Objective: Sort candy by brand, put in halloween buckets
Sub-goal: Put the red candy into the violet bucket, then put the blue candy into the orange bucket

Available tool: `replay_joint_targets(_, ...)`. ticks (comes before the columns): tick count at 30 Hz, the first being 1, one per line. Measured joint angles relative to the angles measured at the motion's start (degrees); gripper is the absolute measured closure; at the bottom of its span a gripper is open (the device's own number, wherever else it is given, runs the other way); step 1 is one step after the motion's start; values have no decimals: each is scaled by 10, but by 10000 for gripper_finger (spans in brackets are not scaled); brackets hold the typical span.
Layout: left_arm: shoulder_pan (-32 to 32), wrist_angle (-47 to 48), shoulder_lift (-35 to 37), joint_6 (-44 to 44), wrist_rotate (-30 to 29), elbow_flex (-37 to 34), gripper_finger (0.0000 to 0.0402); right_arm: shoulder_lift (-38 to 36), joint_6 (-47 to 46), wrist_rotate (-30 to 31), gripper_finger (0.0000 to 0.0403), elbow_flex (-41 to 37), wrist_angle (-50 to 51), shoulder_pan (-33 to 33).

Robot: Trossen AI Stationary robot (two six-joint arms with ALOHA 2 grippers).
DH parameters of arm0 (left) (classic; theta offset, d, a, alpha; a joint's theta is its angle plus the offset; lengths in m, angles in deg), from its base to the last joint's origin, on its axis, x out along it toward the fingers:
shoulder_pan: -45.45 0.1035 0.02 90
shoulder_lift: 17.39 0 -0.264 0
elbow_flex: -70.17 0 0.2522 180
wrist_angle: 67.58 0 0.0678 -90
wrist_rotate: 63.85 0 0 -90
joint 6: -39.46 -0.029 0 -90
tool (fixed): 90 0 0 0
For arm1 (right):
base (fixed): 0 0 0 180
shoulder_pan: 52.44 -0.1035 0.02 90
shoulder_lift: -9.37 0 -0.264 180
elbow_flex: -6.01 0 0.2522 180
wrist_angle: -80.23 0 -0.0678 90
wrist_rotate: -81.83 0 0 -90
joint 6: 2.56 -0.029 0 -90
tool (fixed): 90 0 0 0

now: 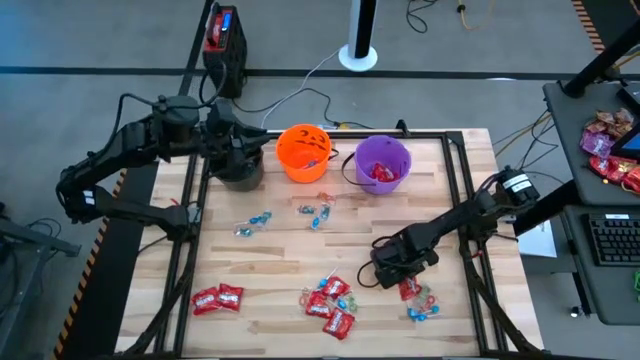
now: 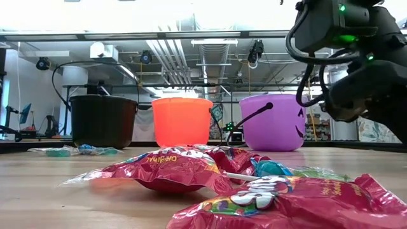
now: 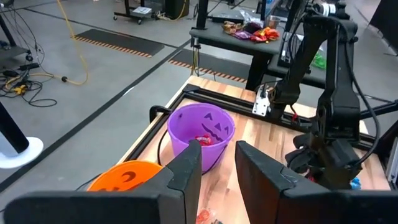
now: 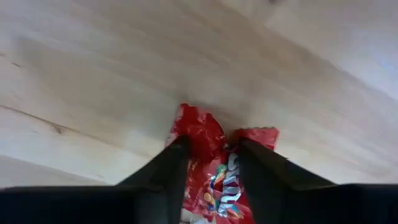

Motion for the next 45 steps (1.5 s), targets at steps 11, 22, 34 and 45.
replay_joint_targets(11, -3, 0, -26, -12, 1, 0, 319, -126, -4, 156, 385, 24, 3, 43)
replay_joint_targets(22, -30, 1, -33, 6, 5, 0, 319, -265, 268, 437, 385, 201, 50, 223)
replay_joint_targets(34, -62, 49, -75, 91, 8, 0, 319, -206, 505, 328, 375, 250, 125, 477)
replay_joint_targets(45, -127, 169, -134, 165, 8, 0, 319, -160, 590, 279, 286, 250, 124, 502)
